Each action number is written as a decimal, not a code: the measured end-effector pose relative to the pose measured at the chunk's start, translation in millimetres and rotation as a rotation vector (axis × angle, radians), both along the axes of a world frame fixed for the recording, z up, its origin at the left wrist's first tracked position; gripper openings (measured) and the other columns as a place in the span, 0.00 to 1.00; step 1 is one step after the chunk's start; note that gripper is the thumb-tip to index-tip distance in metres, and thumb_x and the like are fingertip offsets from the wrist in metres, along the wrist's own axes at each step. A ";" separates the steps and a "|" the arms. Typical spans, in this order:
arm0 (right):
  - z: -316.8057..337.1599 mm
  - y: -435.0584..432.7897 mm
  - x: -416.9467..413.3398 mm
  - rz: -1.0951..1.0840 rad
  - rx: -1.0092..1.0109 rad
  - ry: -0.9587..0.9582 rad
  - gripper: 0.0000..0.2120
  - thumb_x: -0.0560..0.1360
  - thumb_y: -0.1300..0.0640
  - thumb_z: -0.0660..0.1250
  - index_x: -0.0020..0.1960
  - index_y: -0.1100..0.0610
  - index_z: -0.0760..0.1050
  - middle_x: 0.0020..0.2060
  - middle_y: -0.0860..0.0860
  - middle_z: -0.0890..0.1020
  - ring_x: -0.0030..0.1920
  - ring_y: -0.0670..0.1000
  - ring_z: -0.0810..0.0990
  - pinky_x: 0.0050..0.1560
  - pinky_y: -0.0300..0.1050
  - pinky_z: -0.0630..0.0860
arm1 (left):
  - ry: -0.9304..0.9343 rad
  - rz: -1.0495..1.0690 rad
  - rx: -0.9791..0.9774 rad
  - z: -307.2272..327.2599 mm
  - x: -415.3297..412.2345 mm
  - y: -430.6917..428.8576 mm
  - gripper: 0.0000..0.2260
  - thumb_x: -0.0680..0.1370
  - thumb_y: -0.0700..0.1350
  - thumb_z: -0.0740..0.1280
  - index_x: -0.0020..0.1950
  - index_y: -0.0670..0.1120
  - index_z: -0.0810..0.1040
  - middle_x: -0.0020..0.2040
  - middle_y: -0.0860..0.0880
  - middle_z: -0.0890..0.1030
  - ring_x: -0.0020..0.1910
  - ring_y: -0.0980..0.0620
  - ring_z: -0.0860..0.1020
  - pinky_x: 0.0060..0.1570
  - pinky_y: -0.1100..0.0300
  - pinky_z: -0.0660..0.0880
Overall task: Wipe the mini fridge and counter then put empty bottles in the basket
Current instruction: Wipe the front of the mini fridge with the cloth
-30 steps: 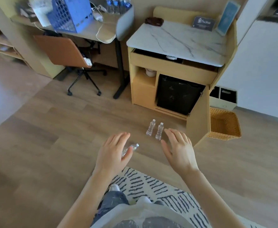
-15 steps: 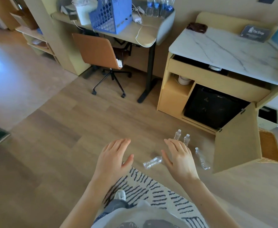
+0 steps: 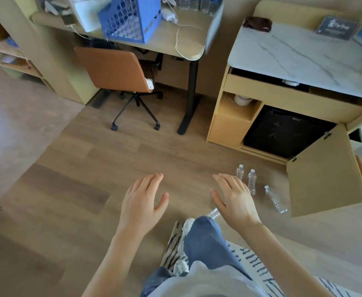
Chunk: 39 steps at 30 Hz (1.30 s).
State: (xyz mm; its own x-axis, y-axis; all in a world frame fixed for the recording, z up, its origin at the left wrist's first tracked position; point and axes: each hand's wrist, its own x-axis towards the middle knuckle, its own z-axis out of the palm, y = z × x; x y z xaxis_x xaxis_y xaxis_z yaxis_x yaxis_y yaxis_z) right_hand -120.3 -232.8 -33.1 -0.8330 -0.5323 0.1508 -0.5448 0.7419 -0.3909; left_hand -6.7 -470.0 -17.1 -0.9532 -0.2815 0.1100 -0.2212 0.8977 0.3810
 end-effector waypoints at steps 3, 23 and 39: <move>-9.9 -23.7 -30.6 -0.015 0.009 0.022 0.18 0.78 0.53 0.65 0.63 0.62 0.78 0.58 0.56 0.81 0.59 0.59 0.80 0.57 0.54 0.77 | -0.017 0.014 0.029 -11.8 -31.6 -25.2 0.24 0.77 0.55 0.58 0.68 0.45 0.76 0.62 0.50 0.80 0.60 0.48 0.78 0.57 0.52 0.75; 7.9 -216.0 -325.2 -0.198 -0.086 0.026 0.17 0.80 0.53 0.65 0.65 0.60 0.77 0.60 0.55 0.81 0.61 0.59 0.78 0.61 0.55 0.75 | 0.065 -0.205 -0.044 21.0 -367.8 -217.9 0.23 0.78 0.56 0.57 0.67 0.46 0.77 0.61 0.51 0.81 0.59 0.51 0.78 0.56 0.57 0.74; 47.5 -246.5 -563.5 -0.621 -0.002 0.067 0.21 0.78 0.51 0.68 0.68 0.57 0.75 0.62 0.53 0.80 0.61 0.58 0.78 0.61 0.53 0.74 | 0.087 -0.737 0.012 31.0 -717.4 -250.6 0.24 0.79 0.57 0.56 0.67 0.45 0.78 0.63 0.49 0.80 0.62 0.49 0.78 0.61 0.53 0.75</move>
State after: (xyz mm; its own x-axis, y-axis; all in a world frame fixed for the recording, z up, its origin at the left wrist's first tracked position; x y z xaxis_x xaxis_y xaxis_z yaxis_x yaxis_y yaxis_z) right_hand -683.8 -479.3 14.4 -0.9756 0.0490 0.2140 -0.0352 0.9273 -0.3728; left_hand -724.1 -720.6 14.0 -0.8836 0.4259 0.1943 0.4681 0.7976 0.3804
